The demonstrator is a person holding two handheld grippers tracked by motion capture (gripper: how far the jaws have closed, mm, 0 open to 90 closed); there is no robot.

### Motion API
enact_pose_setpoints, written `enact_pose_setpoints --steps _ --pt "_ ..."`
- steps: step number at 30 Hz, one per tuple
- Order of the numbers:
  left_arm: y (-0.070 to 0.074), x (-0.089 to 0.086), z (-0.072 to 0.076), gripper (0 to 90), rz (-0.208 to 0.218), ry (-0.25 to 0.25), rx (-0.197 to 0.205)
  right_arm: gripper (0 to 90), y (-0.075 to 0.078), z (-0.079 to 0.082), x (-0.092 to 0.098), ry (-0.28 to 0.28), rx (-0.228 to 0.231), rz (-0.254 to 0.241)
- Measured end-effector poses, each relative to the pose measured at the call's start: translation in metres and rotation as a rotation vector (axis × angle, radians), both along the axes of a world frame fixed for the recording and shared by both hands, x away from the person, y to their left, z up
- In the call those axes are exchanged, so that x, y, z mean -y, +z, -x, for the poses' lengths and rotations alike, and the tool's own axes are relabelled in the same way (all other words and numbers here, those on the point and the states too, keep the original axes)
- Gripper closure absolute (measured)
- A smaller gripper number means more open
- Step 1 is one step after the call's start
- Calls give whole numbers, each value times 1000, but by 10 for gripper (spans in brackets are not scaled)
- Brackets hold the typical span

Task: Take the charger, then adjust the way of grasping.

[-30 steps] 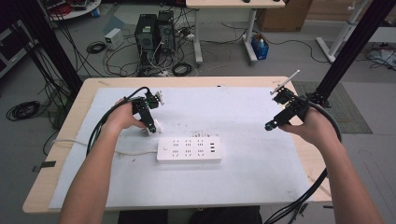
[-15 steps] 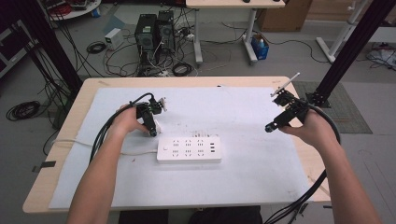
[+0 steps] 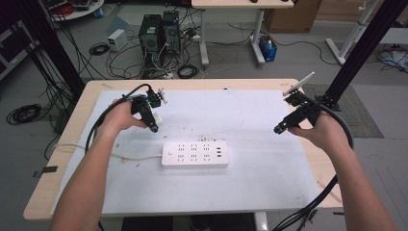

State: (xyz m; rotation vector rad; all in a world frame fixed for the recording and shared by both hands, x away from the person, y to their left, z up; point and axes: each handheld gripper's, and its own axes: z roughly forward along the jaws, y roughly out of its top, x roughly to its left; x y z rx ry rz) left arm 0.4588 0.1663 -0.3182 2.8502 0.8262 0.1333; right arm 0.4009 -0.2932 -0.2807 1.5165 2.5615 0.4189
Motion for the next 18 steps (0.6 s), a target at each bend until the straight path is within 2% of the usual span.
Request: enact_pose_setpoints --steps 1,2,3,5,8,11,15,17,18 --pt "9 -1 4 425 9 -4 6 120 2 0 0 -9 -6 1" --pt "9 -1 4 425 9 -4 6 119 4 0 -1 -7 -7 8" --pt "26 -4 11 425 6 -8 16 119 5 0 -1 -12 -9 16" --pt "40 -8 16 425 -1 -4 27 119 9 0 -1 -17 -17 21" --pt "55 -13 20 425 10 15 43 119 14 -2 0 -32 -20 24" --pt "61 -14 25 425 0 9 62 119 18 -2 2 -43 -18 19" --pt "62 -12 30 425 19 -7 80 119 22 -1 -1 -55 -34 -35" --pt "61 -7 35 425 68 -43 105 120 24 -1 -1 -68 -44 -74" --pt "61 -7 35 425 68 -43 105 156 26 0 -2 -78 -46 -90"
